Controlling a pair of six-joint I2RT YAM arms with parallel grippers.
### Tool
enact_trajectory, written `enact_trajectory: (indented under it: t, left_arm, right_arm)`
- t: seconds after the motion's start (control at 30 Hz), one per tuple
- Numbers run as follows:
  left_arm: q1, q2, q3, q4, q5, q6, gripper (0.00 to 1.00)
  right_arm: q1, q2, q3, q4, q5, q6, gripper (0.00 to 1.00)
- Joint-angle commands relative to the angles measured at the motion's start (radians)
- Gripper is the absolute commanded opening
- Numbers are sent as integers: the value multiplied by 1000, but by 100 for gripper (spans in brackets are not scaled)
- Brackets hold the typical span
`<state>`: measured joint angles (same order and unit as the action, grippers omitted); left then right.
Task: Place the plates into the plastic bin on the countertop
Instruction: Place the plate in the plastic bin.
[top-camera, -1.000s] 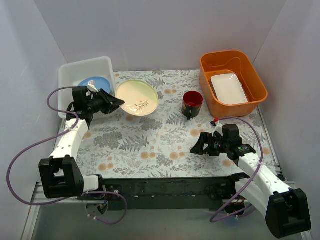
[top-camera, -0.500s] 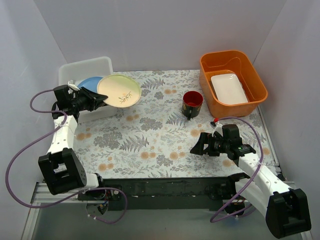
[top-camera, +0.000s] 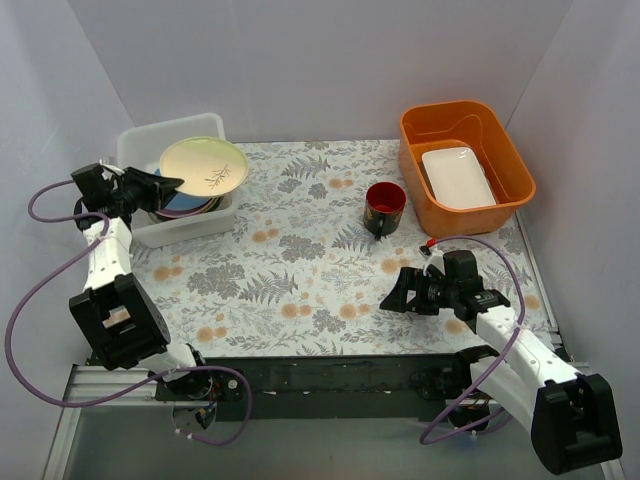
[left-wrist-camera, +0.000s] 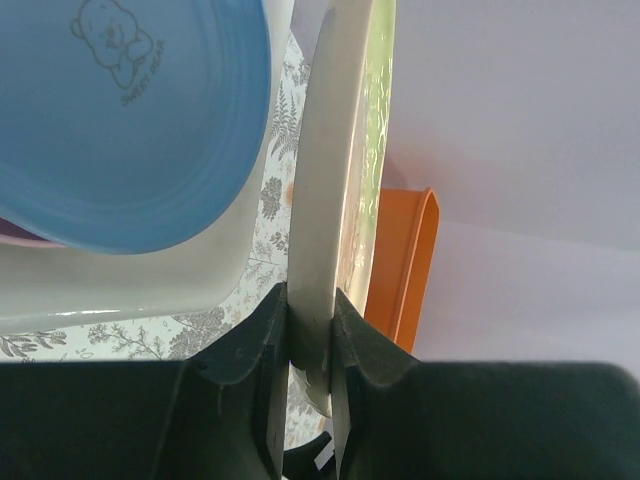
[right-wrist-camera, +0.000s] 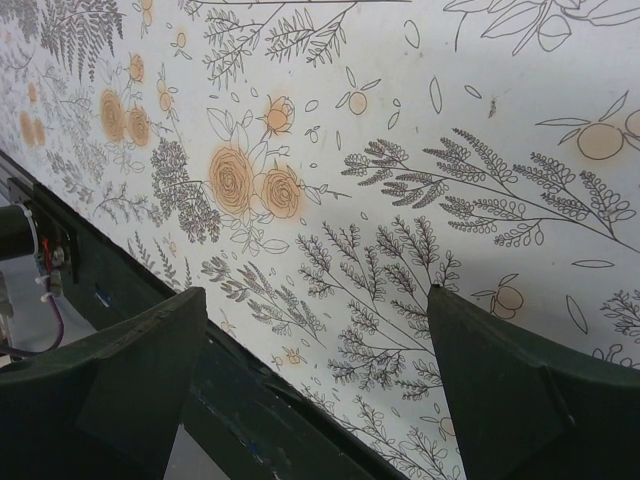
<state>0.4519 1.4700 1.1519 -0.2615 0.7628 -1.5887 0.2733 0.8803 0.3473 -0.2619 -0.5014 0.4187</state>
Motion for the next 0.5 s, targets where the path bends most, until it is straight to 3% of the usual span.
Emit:
enact_trajectory:
  t: [0.0, 0.47]
  left_arm:
    - [36, -23, 60, 57, 66, -62, 0]
    - [94, 18, 71, 74, 10, -90, 0]
  right_arm:
    - [3, 20, 1, 49, -20, 2, 98]
    - [3, 28, 2, 39, -11, -9, 98]
